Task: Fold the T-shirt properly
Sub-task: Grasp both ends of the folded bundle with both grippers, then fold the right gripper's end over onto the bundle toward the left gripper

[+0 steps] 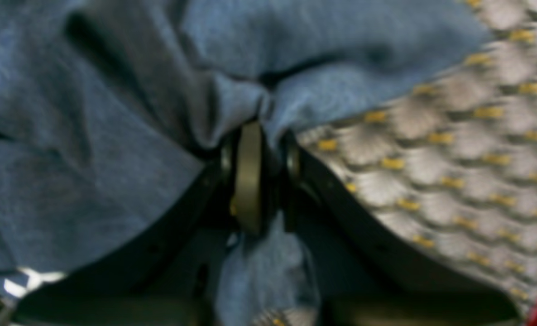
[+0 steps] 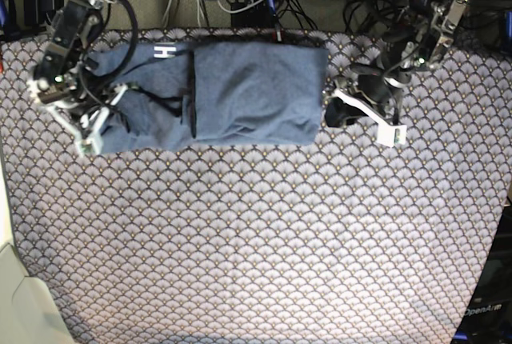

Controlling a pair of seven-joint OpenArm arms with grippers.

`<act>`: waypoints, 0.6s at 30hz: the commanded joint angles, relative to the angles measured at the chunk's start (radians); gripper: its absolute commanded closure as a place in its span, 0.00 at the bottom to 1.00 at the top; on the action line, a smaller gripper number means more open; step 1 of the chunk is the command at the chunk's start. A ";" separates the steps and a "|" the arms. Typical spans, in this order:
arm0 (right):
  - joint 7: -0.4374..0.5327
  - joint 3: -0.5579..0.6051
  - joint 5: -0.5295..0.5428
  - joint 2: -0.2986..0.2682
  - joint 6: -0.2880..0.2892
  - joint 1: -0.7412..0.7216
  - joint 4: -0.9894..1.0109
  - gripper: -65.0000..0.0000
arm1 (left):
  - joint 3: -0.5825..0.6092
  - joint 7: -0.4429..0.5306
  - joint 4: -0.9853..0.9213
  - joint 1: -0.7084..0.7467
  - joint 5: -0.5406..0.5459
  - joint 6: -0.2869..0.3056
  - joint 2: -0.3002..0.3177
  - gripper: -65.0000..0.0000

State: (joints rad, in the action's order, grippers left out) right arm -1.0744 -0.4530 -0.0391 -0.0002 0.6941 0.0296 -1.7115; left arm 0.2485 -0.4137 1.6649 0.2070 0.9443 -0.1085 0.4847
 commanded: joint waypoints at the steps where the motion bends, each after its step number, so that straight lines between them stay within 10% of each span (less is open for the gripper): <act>1: 0.020 0.004 0.014 -0.008 0.004 -0.015 -0.048 1.00 | -0.007 0.019 0.022 -0.010 0.006 0.010 0.010 0.77; 18: 0.027 0.463 0.014 0.018 0.004 0.126 -0.285 1.00 | -0.008 0.019 0.053 0.012 -0.001 0.003 0.058 0.77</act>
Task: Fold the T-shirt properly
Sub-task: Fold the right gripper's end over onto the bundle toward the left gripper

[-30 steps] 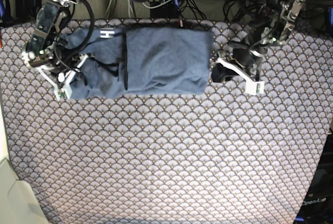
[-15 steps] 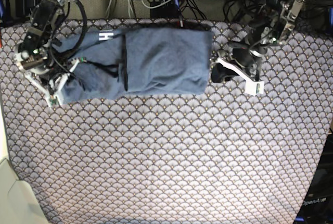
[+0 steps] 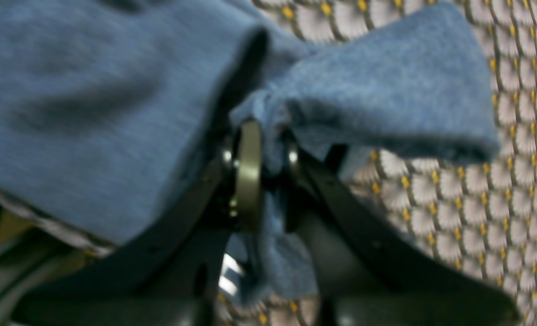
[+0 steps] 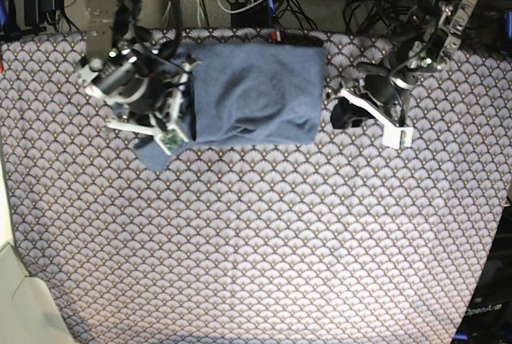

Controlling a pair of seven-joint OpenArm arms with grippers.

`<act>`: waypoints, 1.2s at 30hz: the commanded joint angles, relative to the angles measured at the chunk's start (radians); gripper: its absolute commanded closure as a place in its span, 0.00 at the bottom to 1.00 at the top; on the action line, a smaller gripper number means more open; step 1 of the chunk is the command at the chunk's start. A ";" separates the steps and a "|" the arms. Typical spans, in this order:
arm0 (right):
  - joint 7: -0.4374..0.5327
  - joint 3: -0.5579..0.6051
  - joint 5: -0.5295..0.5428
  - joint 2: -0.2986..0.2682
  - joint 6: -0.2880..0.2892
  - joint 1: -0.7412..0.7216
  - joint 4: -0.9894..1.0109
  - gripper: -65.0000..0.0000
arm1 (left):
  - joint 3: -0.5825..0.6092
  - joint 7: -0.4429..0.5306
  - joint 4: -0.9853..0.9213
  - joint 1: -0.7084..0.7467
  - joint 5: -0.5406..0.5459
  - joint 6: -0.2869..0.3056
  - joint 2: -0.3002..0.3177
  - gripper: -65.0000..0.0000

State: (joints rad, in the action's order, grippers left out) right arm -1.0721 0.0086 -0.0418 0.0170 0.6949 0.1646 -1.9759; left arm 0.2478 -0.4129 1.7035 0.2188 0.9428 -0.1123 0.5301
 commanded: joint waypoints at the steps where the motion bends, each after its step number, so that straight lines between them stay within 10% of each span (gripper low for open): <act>1: 0.025 0.020 0.016 0.008 0.003 -0.009 -0.023 1.00 | -0.017 0.018 0.014 0.009 -0.001 0.007 0.023 0.77; 18: 0.025 0.394 0.016 0.053 0.003 -0.043 -0.006 1.00 | -0.164 0.016 0.014 0.089 0.006 0.007 0.032 0.77; 36: 0.088 0.410 0.018 0.133 0.003 -0.083 0.166 0.99 | -0.169 0.016 0.013 0.107 0.002 0.013 0.034 0.77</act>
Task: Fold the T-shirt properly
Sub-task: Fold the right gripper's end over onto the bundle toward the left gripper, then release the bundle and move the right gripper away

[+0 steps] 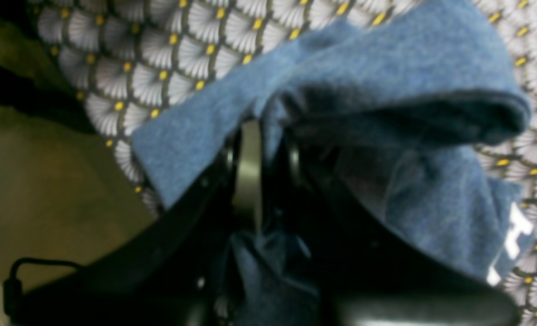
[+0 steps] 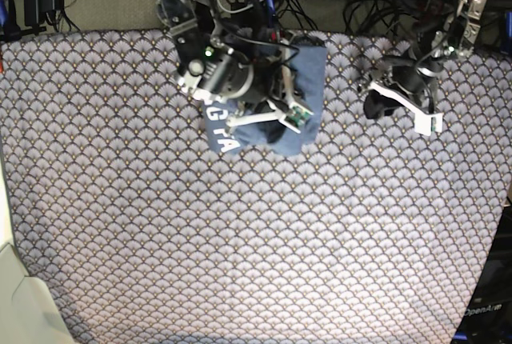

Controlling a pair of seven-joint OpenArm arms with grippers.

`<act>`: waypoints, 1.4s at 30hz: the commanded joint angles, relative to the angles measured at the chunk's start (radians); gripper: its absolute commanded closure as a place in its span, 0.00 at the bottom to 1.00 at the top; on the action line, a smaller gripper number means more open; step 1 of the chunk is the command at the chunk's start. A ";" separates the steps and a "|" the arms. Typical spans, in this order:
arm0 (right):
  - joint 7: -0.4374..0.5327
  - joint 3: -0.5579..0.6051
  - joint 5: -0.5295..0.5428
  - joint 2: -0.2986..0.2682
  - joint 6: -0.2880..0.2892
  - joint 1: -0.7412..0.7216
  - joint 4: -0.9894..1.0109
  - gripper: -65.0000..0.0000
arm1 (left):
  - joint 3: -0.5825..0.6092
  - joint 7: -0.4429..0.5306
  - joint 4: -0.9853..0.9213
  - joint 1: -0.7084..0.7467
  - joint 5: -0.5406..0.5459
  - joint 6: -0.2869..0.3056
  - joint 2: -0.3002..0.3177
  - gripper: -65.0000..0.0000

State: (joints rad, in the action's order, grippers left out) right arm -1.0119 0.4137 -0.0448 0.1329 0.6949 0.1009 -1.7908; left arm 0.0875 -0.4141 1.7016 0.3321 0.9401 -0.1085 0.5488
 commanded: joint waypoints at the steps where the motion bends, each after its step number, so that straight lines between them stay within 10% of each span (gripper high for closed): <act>1: 0.028 0.004 0.023 0.017 0.003 -0.020 -0.017 0.95 | -0.009 0.017 0.015 -0.006 0.004 0.011 0.015 0.77; 11: 0.025 0.096 0.024 0.017 0.003 -0.022 -0.039 0.49 | -0.009 0.017 0.015 0.006 0.001 0.011 0.015 0.77; 19: 0.028 0.219 0.016 0.004 0.003 -0.026 -0.169 0.48 | -0.010 0.017 0.015 0.034 0.007 0.011 0.050 0.77; 25: 0.028 0.011 0.020 -0.034 0.003 -0.085 -0.179 0.49 | -0.065 0.017 -0.024 0.083 0.009 0.011 0.080 0.77; 37: 0.029 -0.189 0.023 -0.143 0.003 -0.082 -0.171 1.00 | -0.208 0.017 -0.062 0.149 0.001 0.014 0.073 0.77; 42: 0.031 -0.184 0.023 -0.146 0.003 -0.037 -0.171 1.00 | -0.206 0.017 -0.062 0.143 0.001 0.014 0.072 0.77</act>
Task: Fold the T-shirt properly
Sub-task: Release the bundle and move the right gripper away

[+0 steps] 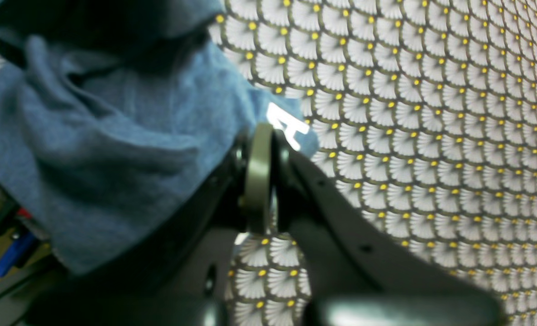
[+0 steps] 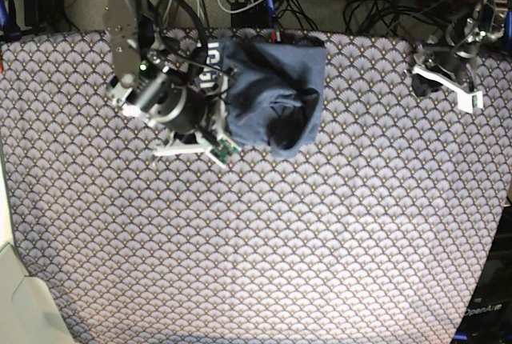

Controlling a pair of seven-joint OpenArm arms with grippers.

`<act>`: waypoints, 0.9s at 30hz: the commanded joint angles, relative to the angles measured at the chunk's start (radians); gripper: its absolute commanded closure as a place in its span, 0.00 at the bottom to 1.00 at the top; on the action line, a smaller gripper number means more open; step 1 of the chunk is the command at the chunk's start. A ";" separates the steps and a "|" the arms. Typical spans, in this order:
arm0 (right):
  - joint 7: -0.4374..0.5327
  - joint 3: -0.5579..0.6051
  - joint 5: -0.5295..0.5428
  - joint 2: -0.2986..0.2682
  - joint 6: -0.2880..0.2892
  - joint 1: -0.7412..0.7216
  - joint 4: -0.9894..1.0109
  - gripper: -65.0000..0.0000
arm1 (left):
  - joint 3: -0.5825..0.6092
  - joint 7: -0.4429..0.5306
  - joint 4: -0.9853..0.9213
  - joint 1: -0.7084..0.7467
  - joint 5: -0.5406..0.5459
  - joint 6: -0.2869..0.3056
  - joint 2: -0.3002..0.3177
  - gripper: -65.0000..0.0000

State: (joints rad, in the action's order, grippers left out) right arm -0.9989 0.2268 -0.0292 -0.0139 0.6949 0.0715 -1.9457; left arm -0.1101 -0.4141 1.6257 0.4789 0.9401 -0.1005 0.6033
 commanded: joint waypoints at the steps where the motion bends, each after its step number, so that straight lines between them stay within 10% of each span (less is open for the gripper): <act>1: 0.018 0.004 0.007 0.001 0.003 0.003 -0.016 1.00 | -0.009 0.017 0.014 -0.004 0.001 0.006 0.017 0.77; 18: 0.015 0.362 0.007 -0.033 0.003 0.106 -0.057 1.00 | -0.009 0.017 0.014 -0.003 0.001 0.006 0.017 0.77; 27: 0.036 0.171 0.002 0.021 0.003 0.054 -0.051 1.00 | -0.009 0.017 0.014 -0.004 0.001 0.006 0.017 0.77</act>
State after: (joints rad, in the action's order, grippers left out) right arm -0.9836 0.3973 -0.0406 0.0013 0.6952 0.1368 -1.9823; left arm -0.1104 -0.4145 1.6257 0.4782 0.9398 -0.1013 0.6037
